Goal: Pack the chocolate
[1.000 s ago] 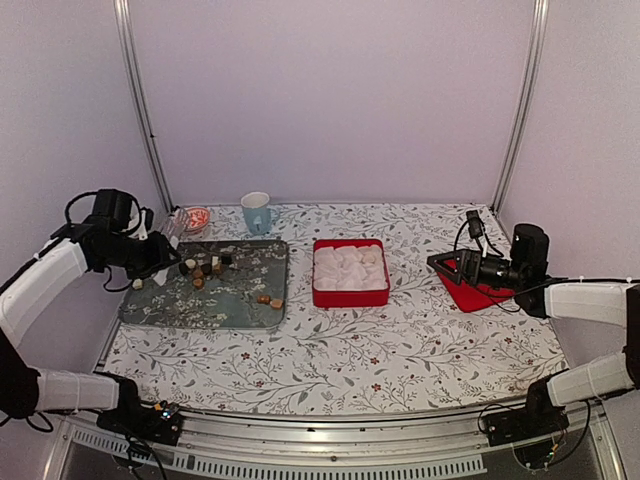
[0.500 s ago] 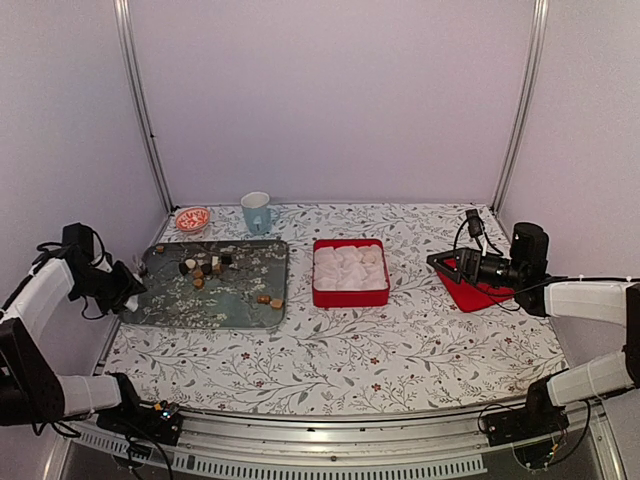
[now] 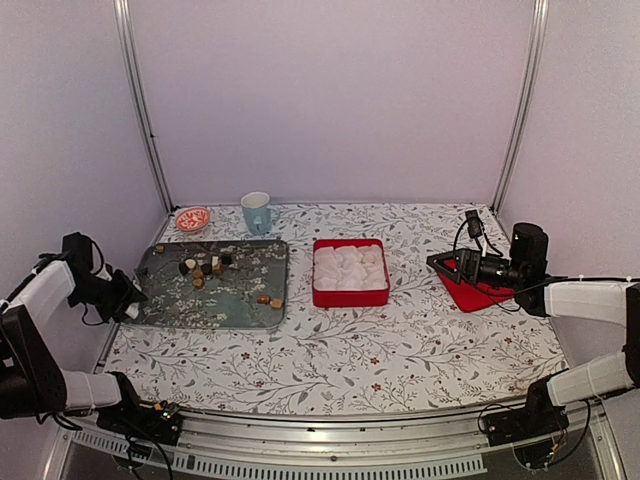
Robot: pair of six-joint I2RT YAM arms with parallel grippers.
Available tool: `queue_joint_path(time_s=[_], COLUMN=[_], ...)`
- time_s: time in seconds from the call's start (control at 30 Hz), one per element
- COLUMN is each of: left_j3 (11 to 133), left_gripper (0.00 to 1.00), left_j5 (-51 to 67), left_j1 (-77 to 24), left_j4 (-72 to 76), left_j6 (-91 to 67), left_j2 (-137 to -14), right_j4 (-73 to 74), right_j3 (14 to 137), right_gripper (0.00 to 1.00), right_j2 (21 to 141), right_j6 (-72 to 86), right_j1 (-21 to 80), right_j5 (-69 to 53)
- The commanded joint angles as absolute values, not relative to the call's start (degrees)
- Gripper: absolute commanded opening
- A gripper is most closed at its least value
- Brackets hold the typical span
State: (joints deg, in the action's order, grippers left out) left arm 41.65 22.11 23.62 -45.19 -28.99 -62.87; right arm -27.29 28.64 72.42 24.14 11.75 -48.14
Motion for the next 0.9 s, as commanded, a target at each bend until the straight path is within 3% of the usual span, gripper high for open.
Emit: queue_joint_path(time_s=[0.0, 0.87], left_j3=[40.5, 46.5], left_gripper=[0.40, 0.37], left_j5=[25.0, 19.4], left_j1=[24.5, 24.9], left_j4=[-45.0, -41.4], left_j6=[-28.7, -25.1], left_j2=[-63.4, -75.3], right_j4=[-27.0, -26.4], right_j3=[29.5, 29.9], right_gripper=[0.99, 0.99], right_j2=[71.8, 72.7], right_j6=[23.2, 22.7], right_j1=[12.0, 11.5], right_j5=[-47.4, -47.3])
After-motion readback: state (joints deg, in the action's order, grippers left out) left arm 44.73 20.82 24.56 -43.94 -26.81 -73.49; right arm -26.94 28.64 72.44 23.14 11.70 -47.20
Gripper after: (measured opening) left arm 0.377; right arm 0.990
